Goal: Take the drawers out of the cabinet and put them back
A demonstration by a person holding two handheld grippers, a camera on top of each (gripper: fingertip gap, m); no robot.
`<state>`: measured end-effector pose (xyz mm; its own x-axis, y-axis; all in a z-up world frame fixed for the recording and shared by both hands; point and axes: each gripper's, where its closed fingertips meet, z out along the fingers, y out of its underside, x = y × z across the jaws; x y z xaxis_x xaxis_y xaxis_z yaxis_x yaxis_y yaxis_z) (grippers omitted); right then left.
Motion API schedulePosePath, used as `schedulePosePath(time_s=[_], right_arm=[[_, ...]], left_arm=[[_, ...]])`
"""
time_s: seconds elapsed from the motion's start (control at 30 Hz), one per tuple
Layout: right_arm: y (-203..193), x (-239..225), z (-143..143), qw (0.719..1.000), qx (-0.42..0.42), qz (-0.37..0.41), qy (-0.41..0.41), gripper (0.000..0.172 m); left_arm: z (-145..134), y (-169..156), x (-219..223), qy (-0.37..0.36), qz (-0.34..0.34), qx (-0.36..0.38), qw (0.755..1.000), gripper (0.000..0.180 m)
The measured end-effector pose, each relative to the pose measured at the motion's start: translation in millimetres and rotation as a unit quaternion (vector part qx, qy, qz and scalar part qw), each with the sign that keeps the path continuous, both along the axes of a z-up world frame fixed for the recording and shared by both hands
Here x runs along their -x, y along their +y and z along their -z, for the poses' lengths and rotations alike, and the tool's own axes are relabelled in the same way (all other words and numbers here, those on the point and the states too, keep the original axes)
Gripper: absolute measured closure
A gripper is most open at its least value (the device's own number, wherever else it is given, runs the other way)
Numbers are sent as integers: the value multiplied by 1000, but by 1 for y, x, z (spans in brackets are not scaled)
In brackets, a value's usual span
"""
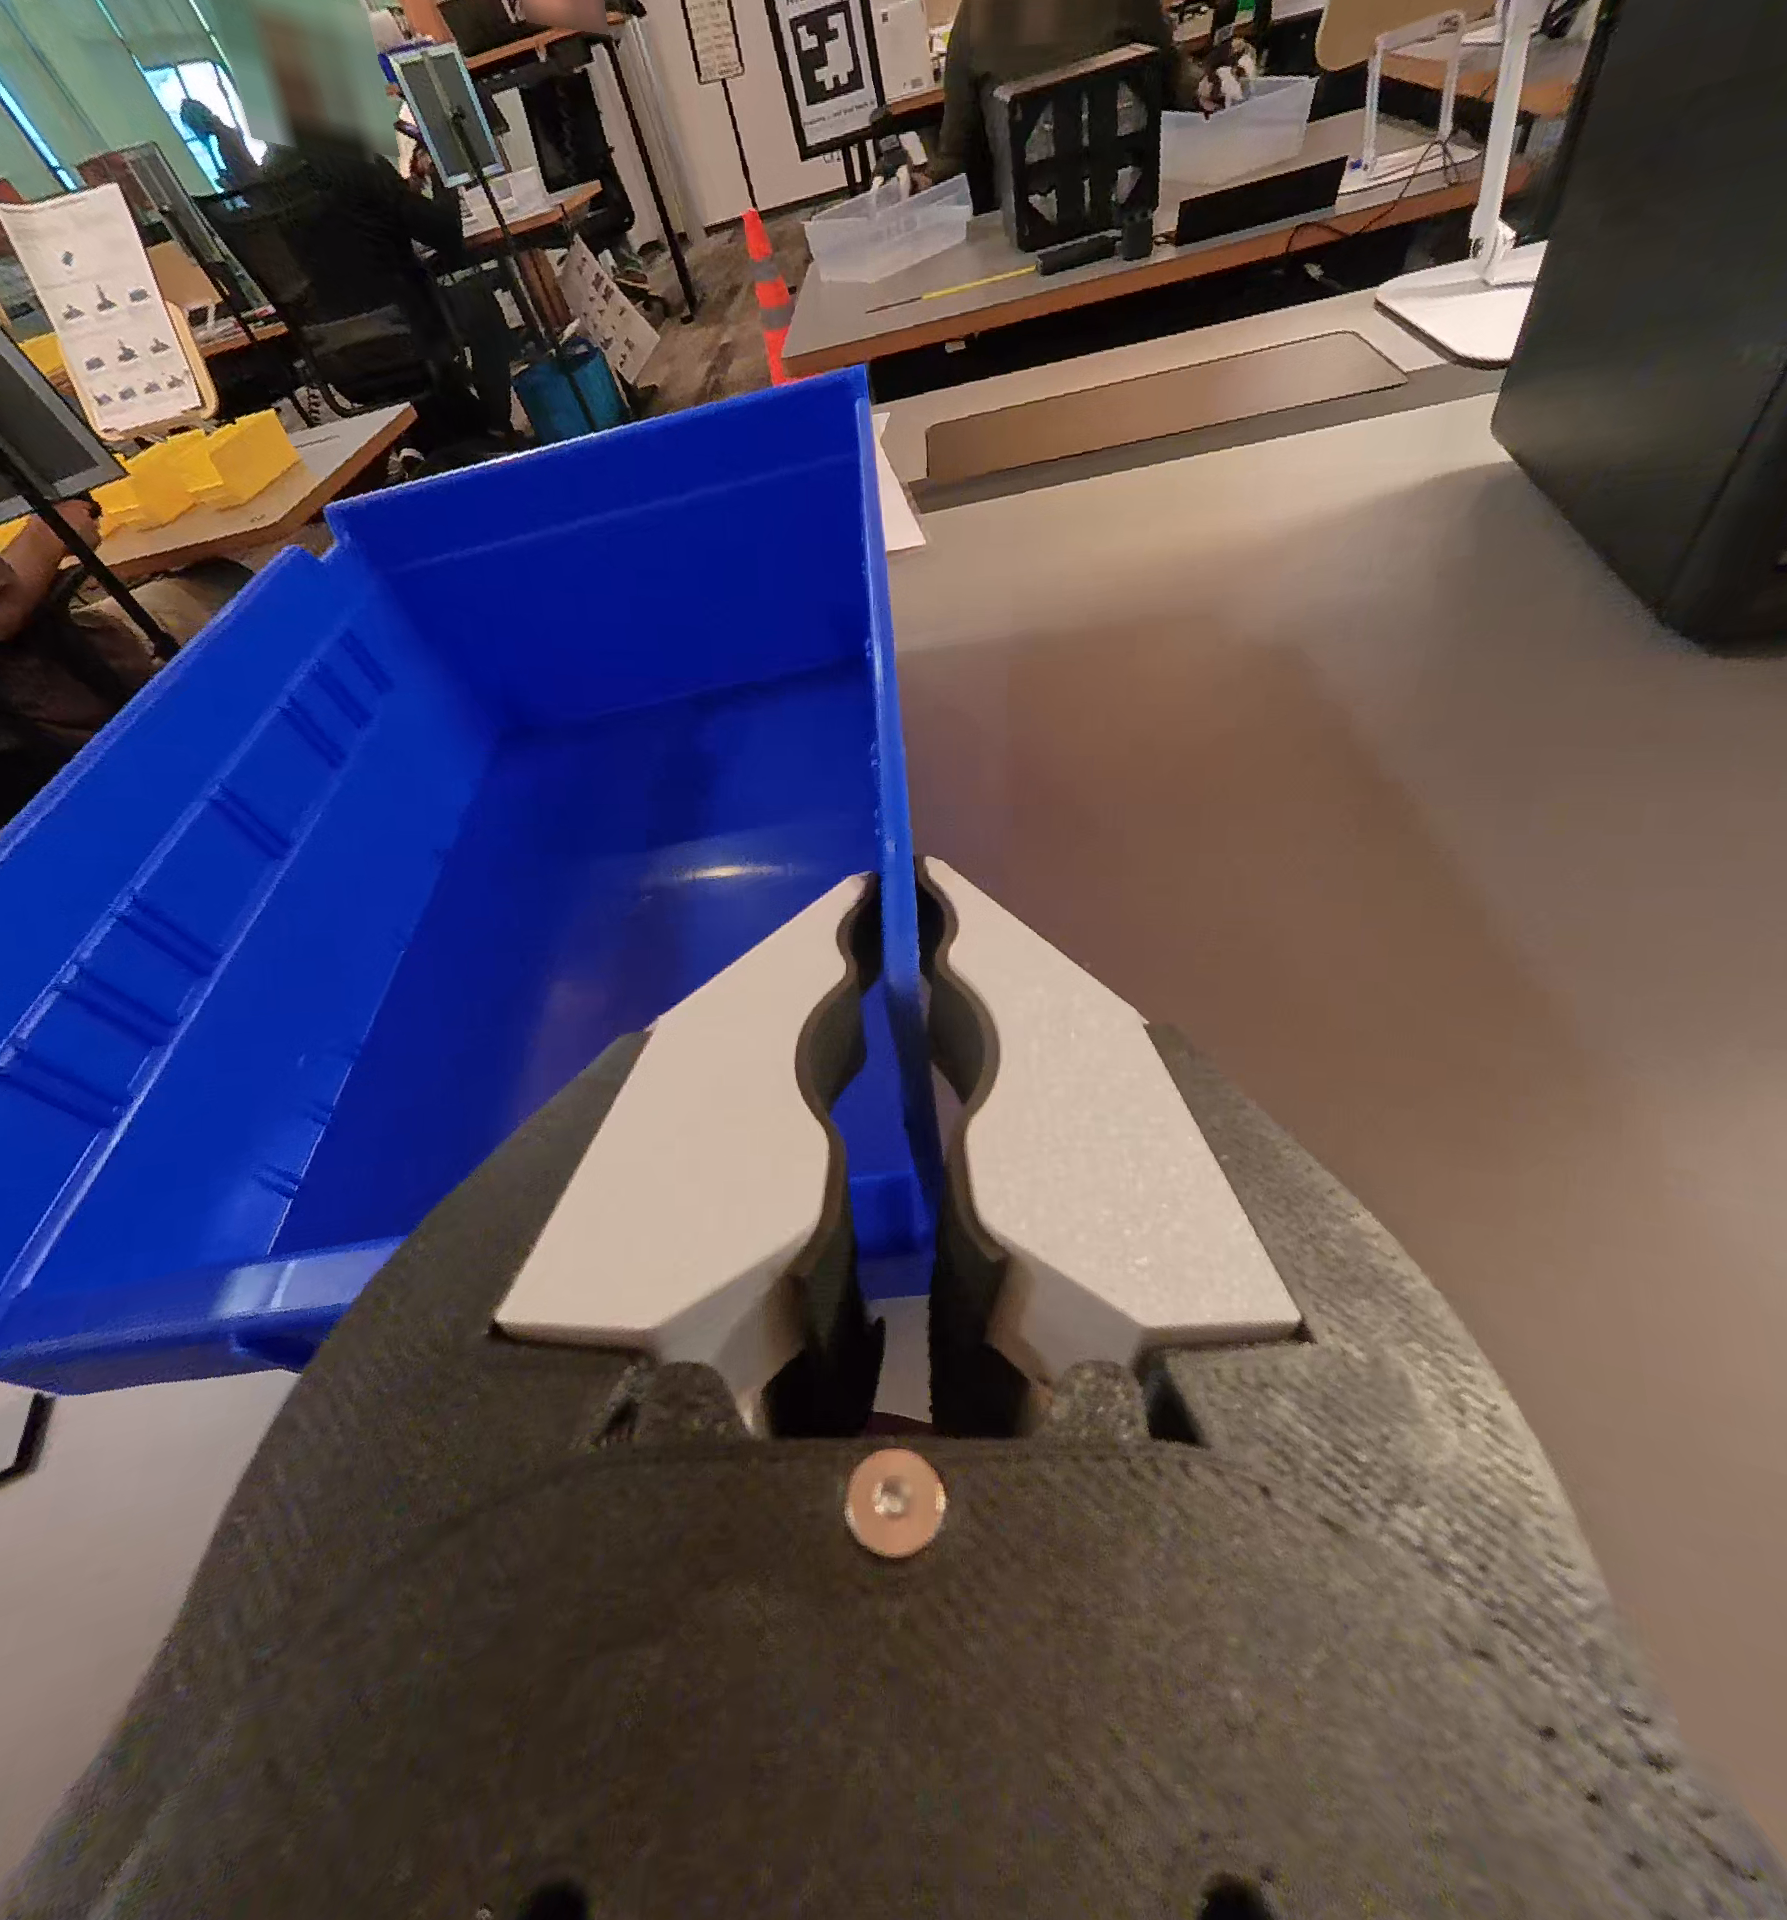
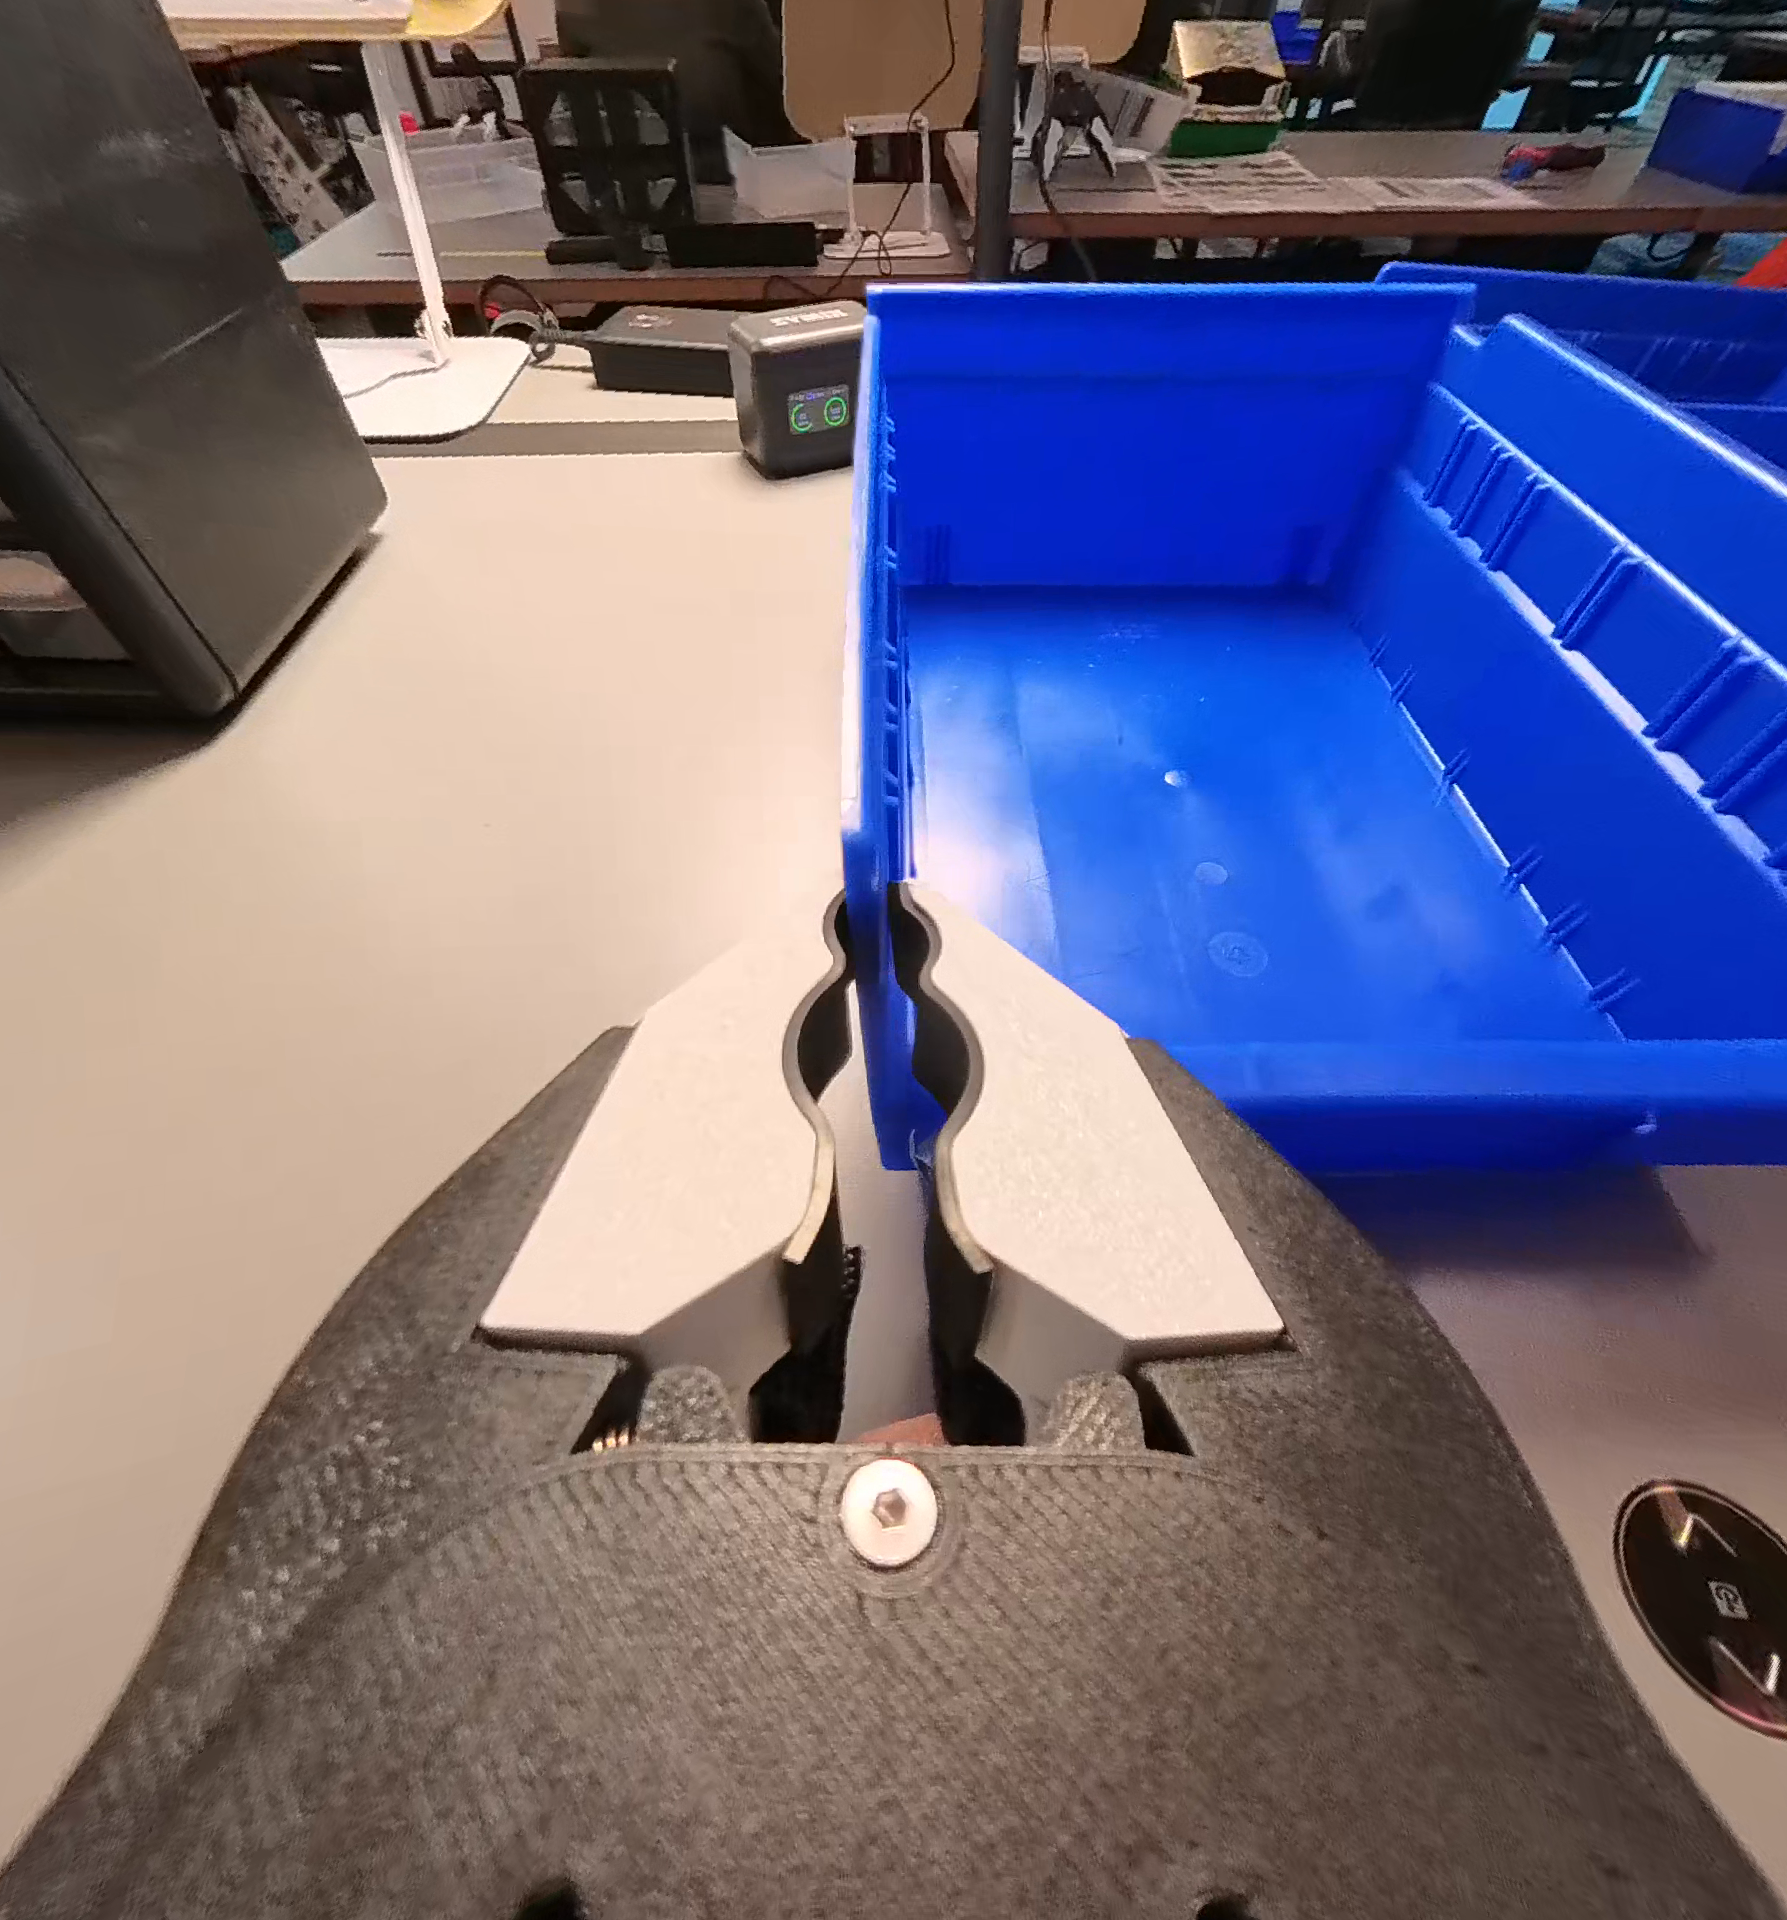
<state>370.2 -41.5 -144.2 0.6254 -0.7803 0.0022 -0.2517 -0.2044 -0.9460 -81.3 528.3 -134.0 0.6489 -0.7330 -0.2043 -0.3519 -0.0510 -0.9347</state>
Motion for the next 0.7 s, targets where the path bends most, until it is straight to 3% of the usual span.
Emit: schedulePosePath(time_s=[0.13,0.2,0.27,0.43,0.57,0.7], right_arm=[[-4,3,-1,1000,-12,-9,11,165],[-8,10,-5,1000,-20,-14,14,162],[-17,16,-10,1000,-22,-8,11,157],[-20,39,-35,999,-41,-24,-11,153],[39,66,-57,990,-77,-121,-10,150],[131,88,-82,962,-126,-243,-2,148]], left_arm=[[0,5,4,-4,4,9,1000,176],[-6,2,11,-14,-9,5,1000,155],[-19,-9,19,-21,-15,-14,1000,136],[-66,-54,13,-78,32,-47,995,133],[-72,-93,-50,-64,160,-6,985,132],[-41,-121,-148,-23,314,55,947,130]])
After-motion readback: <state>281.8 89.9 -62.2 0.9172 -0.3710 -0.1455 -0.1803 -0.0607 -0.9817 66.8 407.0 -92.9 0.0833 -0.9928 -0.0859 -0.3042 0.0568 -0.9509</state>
